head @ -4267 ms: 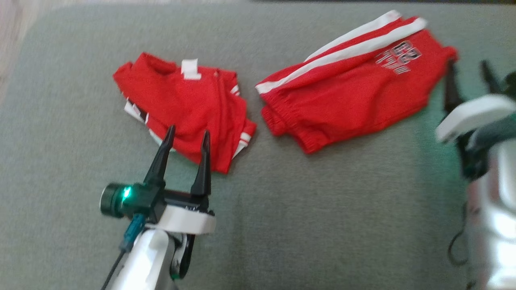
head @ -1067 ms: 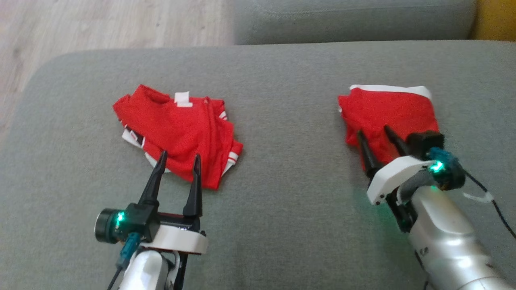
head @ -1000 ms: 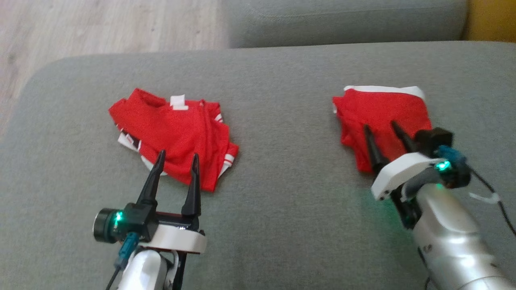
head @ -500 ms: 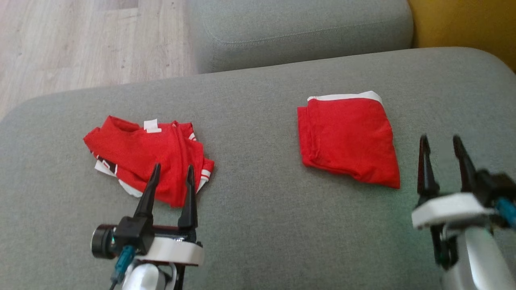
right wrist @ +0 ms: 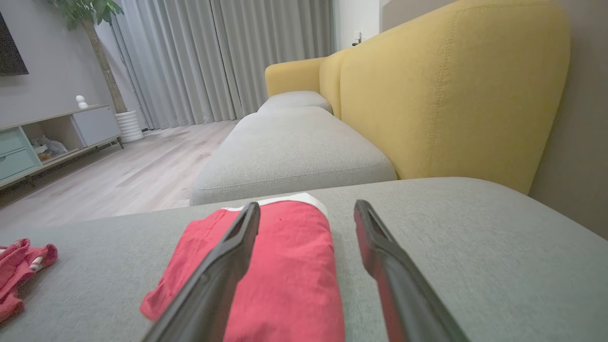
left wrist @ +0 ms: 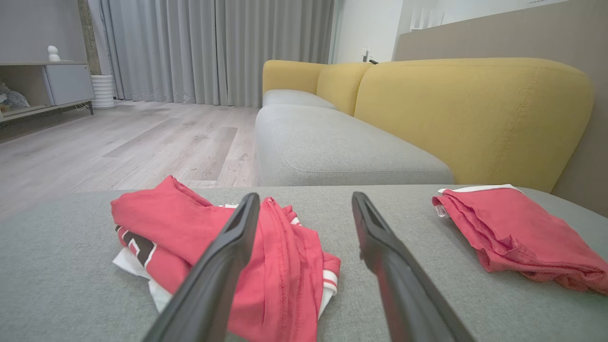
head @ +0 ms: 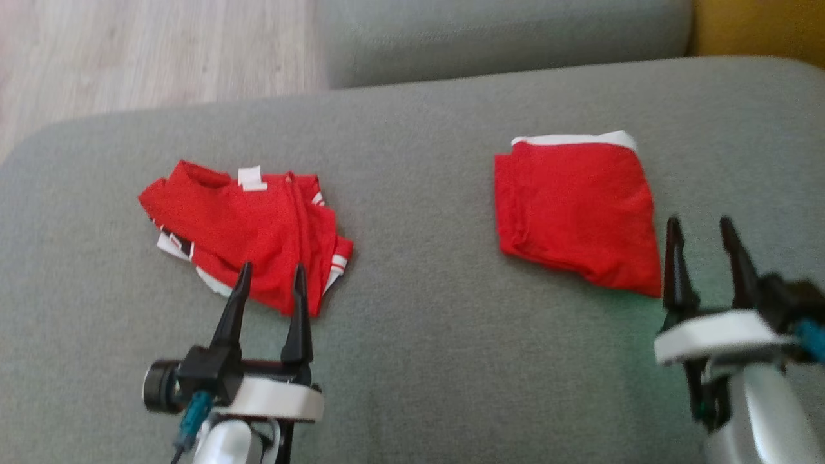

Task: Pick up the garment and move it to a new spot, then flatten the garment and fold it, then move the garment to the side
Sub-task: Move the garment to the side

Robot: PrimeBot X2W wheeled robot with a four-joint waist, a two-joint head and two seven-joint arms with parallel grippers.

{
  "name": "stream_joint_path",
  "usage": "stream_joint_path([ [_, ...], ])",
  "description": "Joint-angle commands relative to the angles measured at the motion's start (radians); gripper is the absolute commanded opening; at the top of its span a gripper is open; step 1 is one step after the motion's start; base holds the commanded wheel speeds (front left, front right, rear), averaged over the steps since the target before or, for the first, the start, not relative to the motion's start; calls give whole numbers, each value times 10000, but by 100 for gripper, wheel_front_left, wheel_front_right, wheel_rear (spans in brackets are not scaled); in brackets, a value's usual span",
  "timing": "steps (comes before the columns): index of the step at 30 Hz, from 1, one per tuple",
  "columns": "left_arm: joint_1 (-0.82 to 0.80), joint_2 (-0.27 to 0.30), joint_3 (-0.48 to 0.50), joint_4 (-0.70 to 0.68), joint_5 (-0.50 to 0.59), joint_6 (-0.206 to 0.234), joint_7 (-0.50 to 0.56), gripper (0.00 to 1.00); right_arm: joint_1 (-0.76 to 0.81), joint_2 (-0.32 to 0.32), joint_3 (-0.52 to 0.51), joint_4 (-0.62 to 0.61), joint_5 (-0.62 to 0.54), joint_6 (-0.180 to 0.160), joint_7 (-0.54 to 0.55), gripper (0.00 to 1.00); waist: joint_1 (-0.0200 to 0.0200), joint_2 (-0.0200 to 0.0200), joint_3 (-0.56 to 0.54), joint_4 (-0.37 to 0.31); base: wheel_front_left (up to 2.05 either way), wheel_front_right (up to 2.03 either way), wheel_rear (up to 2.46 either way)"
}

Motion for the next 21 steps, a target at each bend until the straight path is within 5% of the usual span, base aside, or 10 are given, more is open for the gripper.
stream_joint_path([
  [1, -692, 28, 211, -388, 37, -50, -51, 100, -965, -45, 90, -196, 8, -9, 230, 100, 0, 0, 443, 251, 0, 0, 0],
  [8, -1139, 28, 9, -361, 55, -133, -51, 100, -2391, -44, -434, 831, -243, -9, 1059, 100, 0, 0, 1254, 727, 0, 0, 0],
  [21, -1607, 28, -206, -128, 55, -205, -51, 100, -4221, -44, -2650, 4958, -1633, -9, 1793, 100, 0, 0, 1835, 1439, 0, 0, 0],
])
